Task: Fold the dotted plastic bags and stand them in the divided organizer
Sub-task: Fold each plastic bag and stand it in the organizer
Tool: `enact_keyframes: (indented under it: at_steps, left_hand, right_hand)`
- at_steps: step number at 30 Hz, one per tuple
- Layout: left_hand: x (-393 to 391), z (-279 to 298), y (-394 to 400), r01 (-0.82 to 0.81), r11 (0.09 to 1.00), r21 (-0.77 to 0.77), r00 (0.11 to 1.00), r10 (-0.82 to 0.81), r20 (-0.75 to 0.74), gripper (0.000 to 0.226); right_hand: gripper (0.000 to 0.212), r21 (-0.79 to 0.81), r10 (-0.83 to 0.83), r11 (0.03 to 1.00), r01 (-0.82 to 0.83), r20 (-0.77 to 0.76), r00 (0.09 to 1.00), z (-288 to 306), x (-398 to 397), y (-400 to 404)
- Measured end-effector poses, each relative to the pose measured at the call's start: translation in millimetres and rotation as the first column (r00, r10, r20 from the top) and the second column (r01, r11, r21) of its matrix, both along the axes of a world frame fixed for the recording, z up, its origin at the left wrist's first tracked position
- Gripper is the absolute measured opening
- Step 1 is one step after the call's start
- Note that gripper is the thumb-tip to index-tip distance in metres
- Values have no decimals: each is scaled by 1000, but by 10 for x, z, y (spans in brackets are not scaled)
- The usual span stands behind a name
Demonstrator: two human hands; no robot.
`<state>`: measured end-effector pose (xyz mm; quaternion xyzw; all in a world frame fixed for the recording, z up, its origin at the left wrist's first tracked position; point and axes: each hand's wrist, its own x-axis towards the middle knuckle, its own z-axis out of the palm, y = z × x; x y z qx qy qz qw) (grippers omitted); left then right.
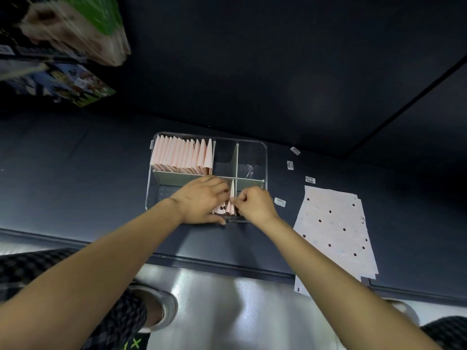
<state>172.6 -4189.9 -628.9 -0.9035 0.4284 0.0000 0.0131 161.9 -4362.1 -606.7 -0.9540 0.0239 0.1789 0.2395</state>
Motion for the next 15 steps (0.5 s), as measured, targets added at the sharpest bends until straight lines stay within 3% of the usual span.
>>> enact_keyframes:
  at_steps: [4,8,12,15]
  left_hand:
    - [-94,9,-24,-102,989,-102,995,100,-32,64]
    - [-192,52,-107,-36,983,-180,998,46,48,57]
    - [-211,58,-152,-40,988,-150,993,56,104,54]
    - [-263,135,-294,-66,984,-164,993,80,85,52]
  right_hand:
    - [15,11,-27,1000,27,50,998,-66,-18,51]
    - [10,65,15,998,-21,98,995,-77,-84,-39]
    - [19,170,7,984,-52,259,966,-67,-384,-588]
    - [31,53,113,990,-131,261,959,-151,-739,-1304]
